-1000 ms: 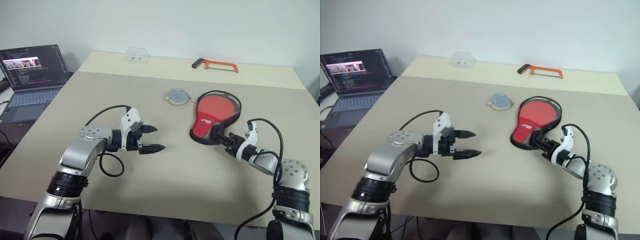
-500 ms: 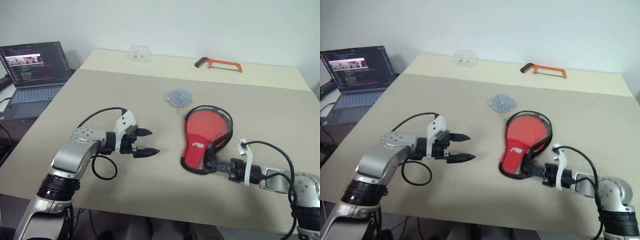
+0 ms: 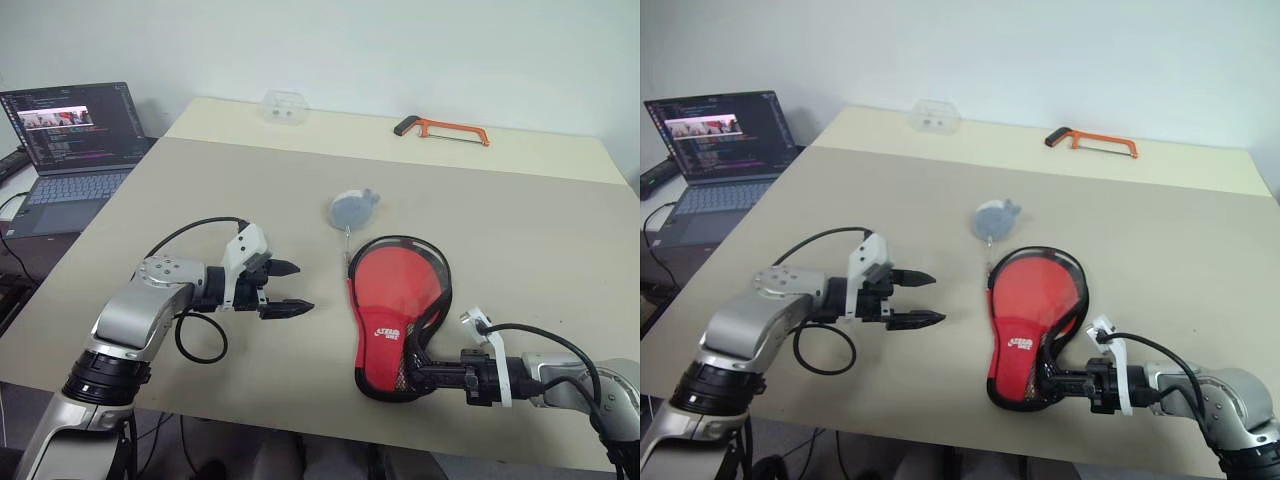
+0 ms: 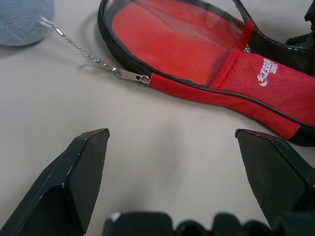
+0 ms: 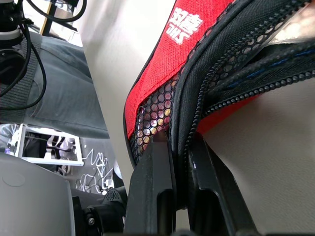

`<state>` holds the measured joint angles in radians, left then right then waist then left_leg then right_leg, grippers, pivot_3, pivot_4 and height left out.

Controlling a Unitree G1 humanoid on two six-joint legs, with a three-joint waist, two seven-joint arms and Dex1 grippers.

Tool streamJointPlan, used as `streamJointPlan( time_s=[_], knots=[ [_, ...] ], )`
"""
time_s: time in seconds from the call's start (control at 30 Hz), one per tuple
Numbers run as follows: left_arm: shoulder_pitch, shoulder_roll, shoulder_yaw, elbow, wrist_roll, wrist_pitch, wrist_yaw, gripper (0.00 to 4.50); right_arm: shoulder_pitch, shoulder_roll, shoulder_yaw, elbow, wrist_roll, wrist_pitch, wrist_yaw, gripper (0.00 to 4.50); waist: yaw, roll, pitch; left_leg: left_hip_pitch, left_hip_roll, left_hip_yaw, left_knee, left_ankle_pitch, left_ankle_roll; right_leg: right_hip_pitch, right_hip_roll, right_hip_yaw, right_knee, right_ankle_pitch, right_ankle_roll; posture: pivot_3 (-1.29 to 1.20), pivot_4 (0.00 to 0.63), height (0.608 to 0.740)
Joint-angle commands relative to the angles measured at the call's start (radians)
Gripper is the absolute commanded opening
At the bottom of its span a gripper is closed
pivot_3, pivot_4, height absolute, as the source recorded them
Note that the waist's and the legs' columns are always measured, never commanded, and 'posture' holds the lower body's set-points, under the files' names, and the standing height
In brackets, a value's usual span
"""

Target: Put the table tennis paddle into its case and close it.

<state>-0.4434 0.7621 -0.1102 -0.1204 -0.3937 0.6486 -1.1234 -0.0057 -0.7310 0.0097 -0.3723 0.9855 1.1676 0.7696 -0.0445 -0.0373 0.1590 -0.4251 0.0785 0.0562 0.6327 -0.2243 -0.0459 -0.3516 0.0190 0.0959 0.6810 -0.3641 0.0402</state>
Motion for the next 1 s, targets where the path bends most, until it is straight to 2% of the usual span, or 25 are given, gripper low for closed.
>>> streamJointPlan(
  time_s=[0.03,0.43,1.0],
  knots=[
    [0.002,0.019,0.027,-0.046,-0.015,0.001,-0.001,4.50,0.060,0.007,0.064,-0.078,0.067,0.058,0.044,0.02,0.004,0.000,0.000,0.000,0.000,0.000,0.000,0.000,0.000,0.000,0.000,0.000,0.000,0.000,0.000,0.00,0.150,0.740],
    [0.002,0.024,0.023,-0.047,-0.010,0.001,0.004,4.50,0.096,0.063,0.075,-0.100,0.059,0.070,-0.006,0.02,0.008,-0.002,-0.001,0.000,0.001,-0.002,0.003,0.000,0.000,0.001,0.003,-0.001,0.001,0.000,0.000,0.00,0.150,0.740],
    [0.010,0.020,0.022,-0.050,-0.011,-0.001,0.016,4.50,0.144,0.065,0.073,-0.144,0.100,0.088,-0.007,0.02,0.012,-0.002,-0.001,0.000,0.001,-0.003,0.004,0.000,0.000,0.001,0.007,-0.001,0.002,0.002,-0.003,0.00,0.150,0.740]
  ],
)
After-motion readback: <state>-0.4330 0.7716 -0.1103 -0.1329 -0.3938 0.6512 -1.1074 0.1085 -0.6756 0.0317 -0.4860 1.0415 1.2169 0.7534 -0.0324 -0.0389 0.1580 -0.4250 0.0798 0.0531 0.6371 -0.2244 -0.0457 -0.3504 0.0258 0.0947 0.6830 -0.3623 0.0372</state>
